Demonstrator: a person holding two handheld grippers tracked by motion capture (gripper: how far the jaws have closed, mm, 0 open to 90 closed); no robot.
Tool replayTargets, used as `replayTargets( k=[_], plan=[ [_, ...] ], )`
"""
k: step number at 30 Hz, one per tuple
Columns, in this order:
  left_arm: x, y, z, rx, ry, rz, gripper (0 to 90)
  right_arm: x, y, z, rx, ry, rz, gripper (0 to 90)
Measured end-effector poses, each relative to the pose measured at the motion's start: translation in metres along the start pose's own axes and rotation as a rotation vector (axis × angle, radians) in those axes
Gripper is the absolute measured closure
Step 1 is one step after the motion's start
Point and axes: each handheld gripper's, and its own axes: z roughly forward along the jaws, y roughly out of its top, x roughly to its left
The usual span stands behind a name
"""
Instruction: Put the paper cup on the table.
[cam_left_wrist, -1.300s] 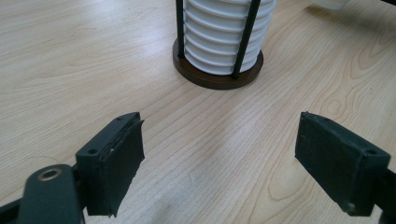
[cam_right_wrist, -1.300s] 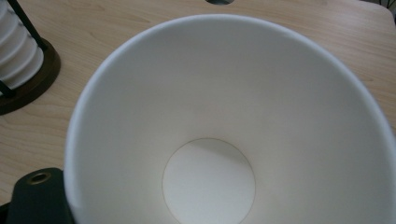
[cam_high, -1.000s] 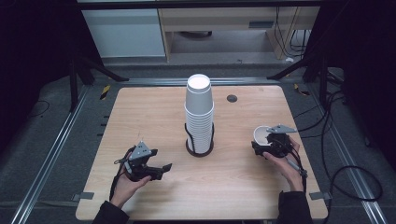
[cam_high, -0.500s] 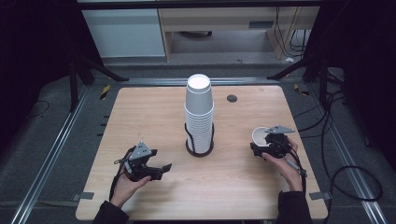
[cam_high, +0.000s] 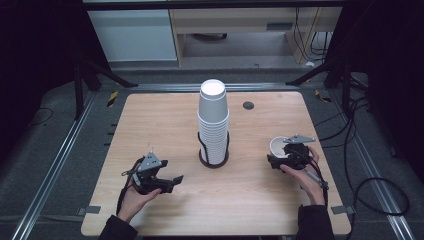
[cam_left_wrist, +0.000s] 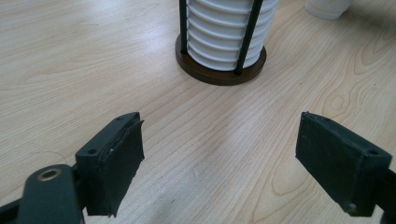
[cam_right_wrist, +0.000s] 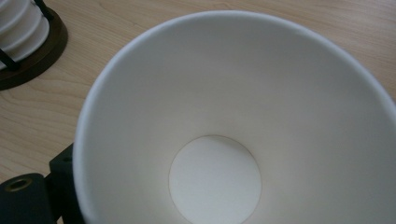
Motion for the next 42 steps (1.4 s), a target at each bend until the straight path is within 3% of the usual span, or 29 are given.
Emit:
replayTargets(
  k=[15,42],
  plan=[
    [0.001,0.001,-0.005,-0.015,0.008,0.002,14.6,-0.001,-0.006,-0.010,0.023,0.013,0.027,3.6],
    [0.010,0.000,-0.017,-0.037,0.032,-0.022,14.5,0.011,-0.032,-0.036,0.058,-0.010,-0.002,1.0]
  ],
)
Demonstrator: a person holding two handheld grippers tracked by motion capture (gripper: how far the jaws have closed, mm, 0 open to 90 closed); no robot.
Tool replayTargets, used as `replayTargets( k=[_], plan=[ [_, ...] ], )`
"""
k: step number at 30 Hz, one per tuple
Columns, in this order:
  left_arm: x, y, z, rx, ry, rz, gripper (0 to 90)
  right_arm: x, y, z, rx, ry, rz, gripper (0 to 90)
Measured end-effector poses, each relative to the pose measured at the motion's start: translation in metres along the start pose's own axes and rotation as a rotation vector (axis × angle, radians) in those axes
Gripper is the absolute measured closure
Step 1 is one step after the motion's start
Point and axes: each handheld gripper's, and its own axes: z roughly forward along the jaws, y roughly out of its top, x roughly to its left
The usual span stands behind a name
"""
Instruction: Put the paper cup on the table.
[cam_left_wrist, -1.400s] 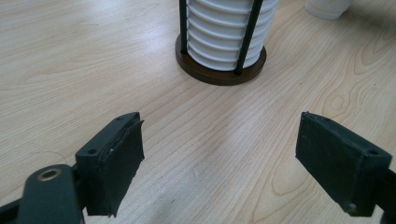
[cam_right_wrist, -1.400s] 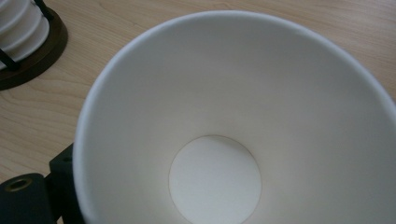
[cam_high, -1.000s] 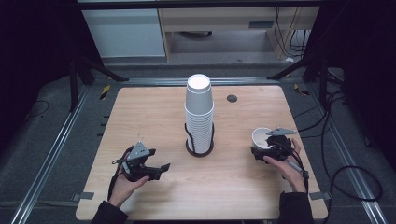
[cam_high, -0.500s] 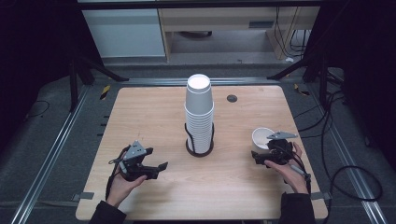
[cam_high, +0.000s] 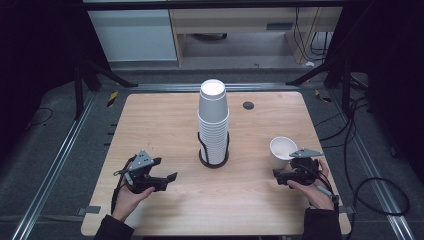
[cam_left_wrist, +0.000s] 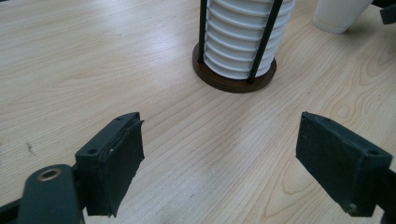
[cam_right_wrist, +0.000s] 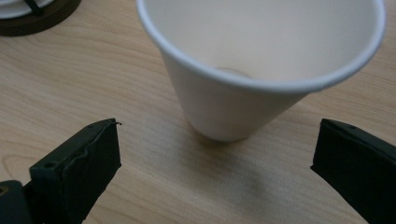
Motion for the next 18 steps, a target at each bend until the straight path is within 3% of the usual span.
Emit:
replayTargets(
  k=[6,11,15,18],
  plan=[
    [0.004,-0.002,0.000,0.008,0.011,-0.010,14.1,-0.002,-0.008,-0.007,-0.002,-0.017,-0.028,1.5],
    [0.010,-0.005,0.001,0.027,0.031,-0.023,14.0,-0.011,-0.014,-0.015,-0.007,-0.019,-0.017,1.8],
    [0.015,-0.009,0.003,0.054,0.057,-0.034,13.7,-0.019,-0.018,-0.019,0.005,-0.067,-0.049,2.8],
    [0.018,-0.010,0.004,0.069,0.074,-0.035,13.8,-0.023,-0.020,-0.020,0.022,-0.083,-0.045,3.2]
  ],
)
